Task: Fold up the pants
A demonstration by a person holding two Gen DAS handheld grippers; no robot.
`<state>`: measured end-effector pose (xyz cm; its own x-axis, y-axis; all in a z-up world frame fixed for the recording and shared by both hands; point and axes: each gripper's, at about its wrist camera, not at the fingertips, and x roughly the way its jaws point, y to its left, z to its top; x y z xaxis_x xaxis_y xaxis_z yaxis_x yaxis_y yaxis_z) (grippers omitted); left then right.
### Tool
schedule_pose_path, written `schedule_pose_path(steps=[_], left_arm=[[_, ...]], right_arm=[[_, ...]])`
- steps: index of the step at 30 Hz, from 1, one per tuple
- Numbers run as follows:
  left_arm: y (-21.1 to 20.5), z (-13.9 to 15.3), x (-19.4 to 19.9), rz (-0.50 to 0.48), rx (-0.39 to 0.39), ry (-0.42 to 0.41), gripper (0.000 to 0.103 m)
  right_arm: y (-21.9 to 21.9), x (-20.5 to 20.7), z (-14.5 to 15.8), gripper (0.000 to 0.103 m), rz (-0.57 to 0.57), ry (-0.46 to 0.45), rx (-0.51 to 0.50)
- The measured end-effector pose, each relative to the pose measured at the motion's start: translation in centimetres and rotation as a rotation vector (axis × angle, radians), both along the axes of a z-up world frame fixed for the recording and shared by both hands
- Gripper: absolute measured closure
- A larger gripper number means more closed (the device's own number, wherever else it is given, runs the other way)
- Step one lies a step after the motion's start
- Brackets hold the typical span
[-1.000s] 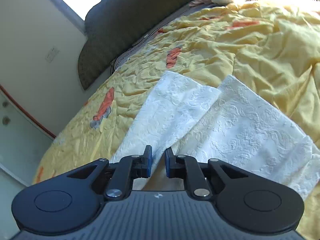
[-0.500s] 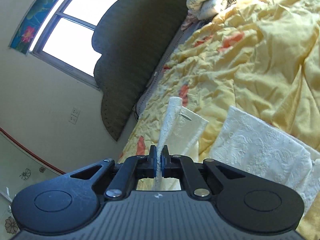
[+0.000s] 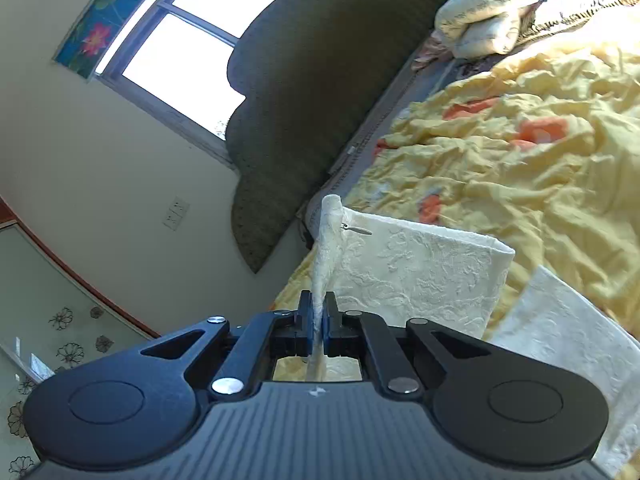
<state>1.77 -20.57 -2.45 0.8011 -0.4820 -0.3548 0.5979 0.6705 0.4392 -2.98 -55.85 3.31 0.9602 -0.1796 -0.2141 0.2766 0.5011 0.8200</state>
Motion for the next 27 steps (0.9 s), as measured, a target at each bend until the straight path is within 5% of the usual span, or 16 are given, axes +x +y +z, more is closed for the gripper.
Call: schedule_pose_path(steps=[3,5,7,10,13,15,20,24,27], left_arm=[[2.0,3.5,0.5,0.078,-0.191,-0.044,0.089],[2.4,4.5,0.2,0.063,-0.219,-0.051,0.090],[1.7,3.8,0.0,-0.009,-0.152,0.037,0.090],[0.2,-0.1,-0.5,-0.113,-0.026,0.230,0.090],[-0.4,-2.7,-1.1,-0.121,0.028,0.277,0.090],[-0.4,-2.5,-1.4,-0.122,0.024,0.259,0.090],[0.9,-0.9,-1.4,-0.133,-0.017,0.276,0.090],[0.4,-2.5,-1.4,-0.134,0.052,0.304,0.090],[0.9,-2.4,-1.0,-0.128,0.036,0.330,0.078]], right_arm=[[1.6,-1.5,4.0,0.098,0.012,-0.195,-0.131],[2.8,-3.7,4.8,0.098,-0.015,-0.252,-0.235],[2.8,-5.8,3.3,0.098,-0.071,-0.181,-0.219],[1.1,-8.6,-3.5,0.098,-0.179,0.097,-0.034],[0.3,-11.3,-10.0,0.098,-0.231,0.203,0.168],[0.7,-12.3,-12.0,0.098,-0.241,0.220,0.200],[1.4,-12.6,-10.5,0.098,-0.225,0.228,0.126],[1.7,-11.4,-10.1,0.095,-0.190,0.390,0.016],[2.0,-12.2,-9.7,0.092,-0.253,0.394,0.028]])
